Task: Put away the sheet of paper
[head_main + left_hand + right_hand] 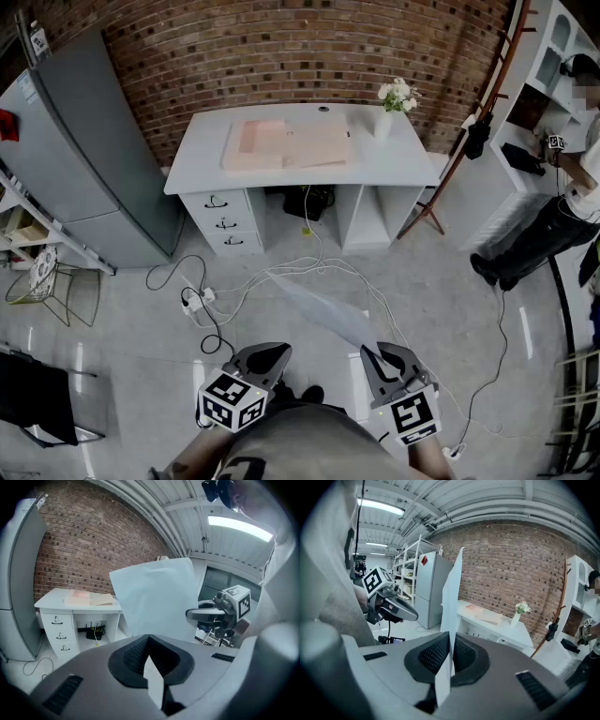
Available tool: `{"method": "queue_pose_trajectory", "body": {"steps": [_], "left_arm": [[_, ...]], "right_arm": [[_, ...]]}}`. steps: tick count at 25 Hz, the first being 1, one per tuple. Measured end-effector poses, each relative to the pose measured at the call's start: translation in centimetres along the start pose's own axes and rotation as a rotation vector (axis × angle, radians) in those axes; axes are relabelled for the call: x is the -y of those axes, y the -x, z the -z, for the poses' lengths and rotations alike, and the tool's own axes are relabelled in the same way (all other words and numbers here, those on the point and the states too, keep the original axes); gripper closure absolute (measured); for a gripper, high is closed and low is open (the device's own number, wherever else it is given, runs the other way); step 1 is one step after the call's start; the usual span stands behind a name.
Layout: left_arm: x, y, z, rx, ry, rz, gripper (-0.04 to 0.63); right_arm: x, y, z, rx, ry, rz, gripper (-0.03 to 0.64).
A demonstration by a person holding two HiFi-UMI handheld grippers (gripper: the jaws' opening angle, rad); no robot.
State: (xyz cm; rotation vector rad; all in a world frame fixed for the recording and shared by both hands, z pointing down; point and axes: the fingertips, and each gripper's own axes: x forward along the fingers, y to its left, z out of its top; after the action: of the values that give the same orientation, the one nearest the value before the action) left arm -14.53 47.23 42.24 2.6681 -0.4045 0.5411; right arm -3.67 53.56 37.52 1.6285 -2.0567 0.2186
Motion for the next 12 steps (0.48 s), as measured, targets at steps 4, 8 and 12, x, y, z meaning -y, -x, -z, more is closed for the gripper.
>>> {"method": "queue_pose_trajectory", "body": {"steps": [4, 8, 12], "left_arm": [[-0.4, -0.2, -0.5, -0.006, -0.002, -0.003, 0.581], [-1.5, -0.8, -1.0, -0.004, 0.0, -0.005, 0.581], [-2.6, -2.1, -2.0, -0.004, 0.005, 0.018, 0.581]], "right_arm": [[0.7, -0.4, -0.3, 0.002, -0.01, 0.0, 0.594], [1.3, -1.1, -0.6, -0.004, -0.005, 0.006, 0.594], [2.6, -1.8, -1.5, 0.005, -0.019, 0.033, 0.594]]}}
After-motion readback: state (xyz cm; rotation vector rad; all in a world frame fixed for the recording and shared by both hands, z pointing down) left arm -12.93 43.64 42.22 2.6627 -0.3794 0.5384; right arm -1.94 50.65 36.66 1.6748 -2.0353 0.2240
